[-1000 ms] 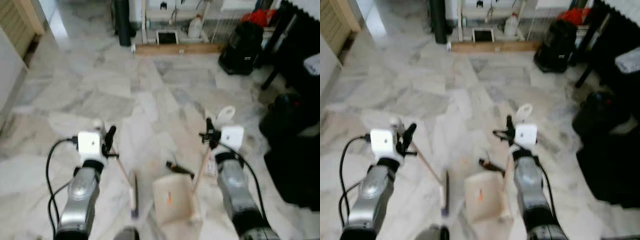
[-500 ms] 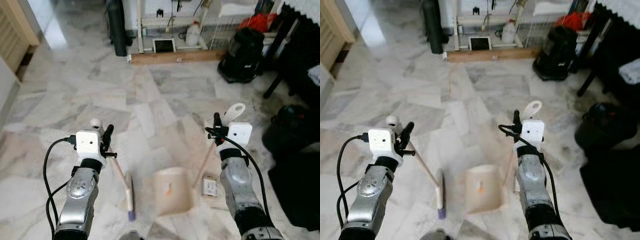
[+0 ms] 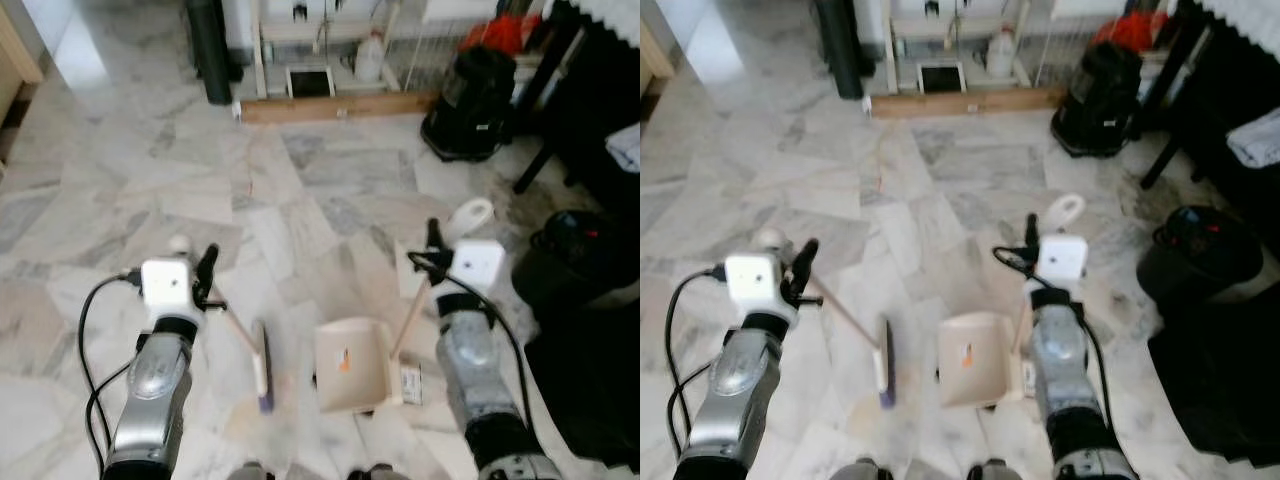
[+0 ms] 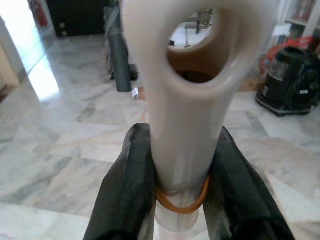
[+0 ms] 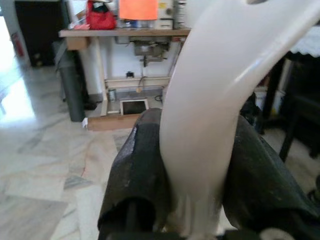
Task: Sweep floor
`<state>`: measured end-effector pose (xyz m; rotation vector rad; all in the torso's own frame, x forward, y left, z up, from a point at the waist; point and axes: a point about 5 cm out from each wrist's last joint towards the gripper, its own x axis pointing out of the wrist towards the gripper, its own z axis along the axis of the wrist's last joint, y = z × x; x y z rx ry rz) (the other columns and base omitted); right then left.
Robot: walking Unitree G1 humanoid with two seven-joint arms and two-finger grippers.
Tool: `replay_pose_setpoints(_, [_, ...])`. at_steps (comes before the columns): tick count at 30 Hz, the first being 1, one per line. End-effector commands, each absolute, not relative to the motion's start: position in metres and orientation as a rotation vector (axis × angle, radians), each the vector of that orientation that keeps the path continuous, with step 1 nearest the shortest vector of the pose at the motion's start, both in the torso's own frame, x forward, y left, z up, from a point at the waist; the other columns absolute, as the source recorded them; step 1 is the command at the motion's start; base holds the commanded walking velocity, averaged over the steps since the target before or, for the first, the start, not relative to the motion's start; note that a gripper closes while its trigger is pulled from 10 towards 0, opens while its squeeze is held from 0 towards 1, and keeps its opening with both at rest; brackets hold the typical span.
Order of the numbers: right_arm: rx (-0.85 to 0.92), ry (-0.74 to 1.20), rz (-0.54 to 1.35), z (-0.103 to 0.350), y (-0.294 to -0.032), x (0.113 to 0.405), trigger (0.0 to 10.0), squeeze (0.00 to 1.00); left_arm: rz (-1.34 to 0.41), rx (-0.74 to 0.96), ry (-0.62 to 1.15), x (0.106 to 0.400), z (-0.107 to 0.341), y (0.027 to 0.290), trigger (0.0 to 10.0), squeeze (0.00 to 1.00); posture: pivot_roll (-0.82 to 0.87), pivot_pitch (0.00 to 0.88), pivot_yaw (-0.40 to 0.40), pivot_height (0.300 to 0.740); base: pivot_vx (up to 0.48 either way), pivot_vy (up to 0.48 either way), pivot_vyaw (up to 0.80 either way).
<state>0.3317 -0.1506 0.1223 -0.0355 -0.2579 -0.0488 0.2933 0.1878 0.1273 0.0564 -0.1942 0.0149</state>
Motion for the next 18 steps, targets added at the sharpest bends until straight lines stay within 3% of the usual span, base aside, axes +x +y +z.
replay_pose_setpoints(1, [-0.014,-0.275,-0.072,0.1259,-0.1552,0.3305,10.0,0.0,0.015,0.072,-0.231,0.2934,0.1349,0.1882,10.0,0.0,0.11,0.169,-0.013,0.74,0.0,0.0,-0.8])
replay_pose_setpoints(13, [-0.027,-0.269,-0.073,0.1253,-0.155,0.3302,10.0,0.0,0.016,0.071,-0.232,0.2934,0.1348,0.1882,10.0,0.0,0.12,0.173,-0.013,0.74,0.0,0.0,-0.8])
replay_pose_setpoints(18, [-0.031,-0.28,-0.079,0.1262,-0.1555,0.3294,10.0,0.0,0.015,0.071,-0.232,0.2934,0.1349,0.1884,10.0,0.0,0.12,0.173,-0.013,0.74,0.0,0.0,-0.1])
